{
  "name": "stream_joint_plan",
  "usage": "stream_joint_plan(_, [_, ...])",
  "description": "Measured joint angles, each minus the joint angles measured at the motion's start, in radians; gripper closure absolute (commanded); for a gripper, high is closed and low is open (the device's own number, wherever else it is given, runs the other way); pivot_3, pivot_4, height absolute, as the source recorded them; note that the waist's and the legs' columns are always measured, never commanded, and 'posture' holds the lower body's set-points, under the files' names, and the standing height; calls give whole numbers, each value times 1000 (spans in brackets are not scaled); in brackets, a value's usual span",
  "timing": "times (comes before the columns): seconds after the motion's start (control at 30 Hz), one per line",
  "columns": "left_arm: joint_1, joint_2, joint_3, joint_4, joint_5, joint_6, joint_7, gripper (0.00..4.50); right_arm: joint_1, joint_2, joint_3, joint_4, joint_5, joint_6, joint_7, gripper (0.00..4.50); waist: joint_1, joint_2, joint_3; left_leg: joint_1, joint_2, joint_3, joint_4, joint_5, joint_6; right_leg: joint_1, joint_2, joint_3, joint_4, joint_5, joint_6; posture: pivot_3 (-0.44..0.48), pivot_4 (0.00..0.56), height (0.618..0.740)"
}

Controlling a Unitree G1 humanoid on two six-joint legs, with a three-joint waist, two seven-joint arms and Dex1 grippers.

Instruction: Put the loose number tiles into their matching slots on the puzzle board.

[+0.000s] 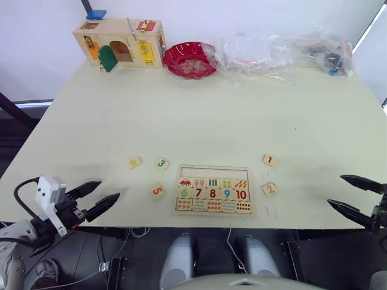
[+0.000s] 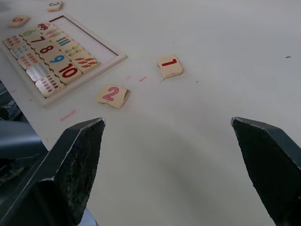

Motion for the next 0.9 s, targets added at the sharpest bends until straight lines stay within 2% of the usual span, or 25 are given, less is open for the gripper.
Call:
stream_joint_plan(0.3, [-30,1,1,-30,-15,-8,-25,14,-69,-4,16,-39,-14,28,-61,0,-1,0,0,0,1,0,0,0,0,0,0,0,0,0,0,0,150,740])
stream_joint_plan(0.33, [-54,-8,2,-28,-19,-42,-55,14,-130,-8,56,-62,-52,40,-122,0,-1,0,0,1,1,1,0,0,0,0,0,-1,0,0,-1,0,150,740])
stream_joint_plan(0.43, [-104,-18,2,-13,-43,-103,-125,14,-199,-50,118,-129,-63,111,-180,0,0,1,0,0,1,2,0,2,3,-1,0,-2,0,1,-1,0,150,740])
stream_joint_plan(0.5, [-113,18,-10,10,-52,-106,-211,14,-293,-94,196,-171,-97,206,-258,0,-2,1,0,0,1,2,0,2,4,-2,0,-1,0,1,-1,0,150,740])
stream_joint_plan(0.6, [-123,55,-14,23,-64,-107,-312,14,-390,-139,286,-195,-75,326,-269,0,-3,1,0,-1,2,4,-1,2,4,-3,0,-2,0,1,-2,0,150,740])
stream_joint_plan(0.77, [-160,72,-11,107,-101,-104,-444,14,-590,-118,479,-167,-82,479,-315,0,-3,1,1,-3,2,3,-1,2,4,-5,0,-3,-1,1,-3,0,150,740])
stream_joint_plan(0.9, [-149,77,0,143,-110,-106,-489,14,-647,-112,555,-117,-119,508,-327,0,0,1,1,-9,2,2,0,2,5,-8,-1,-5,-1,1,-3,0,150,740])
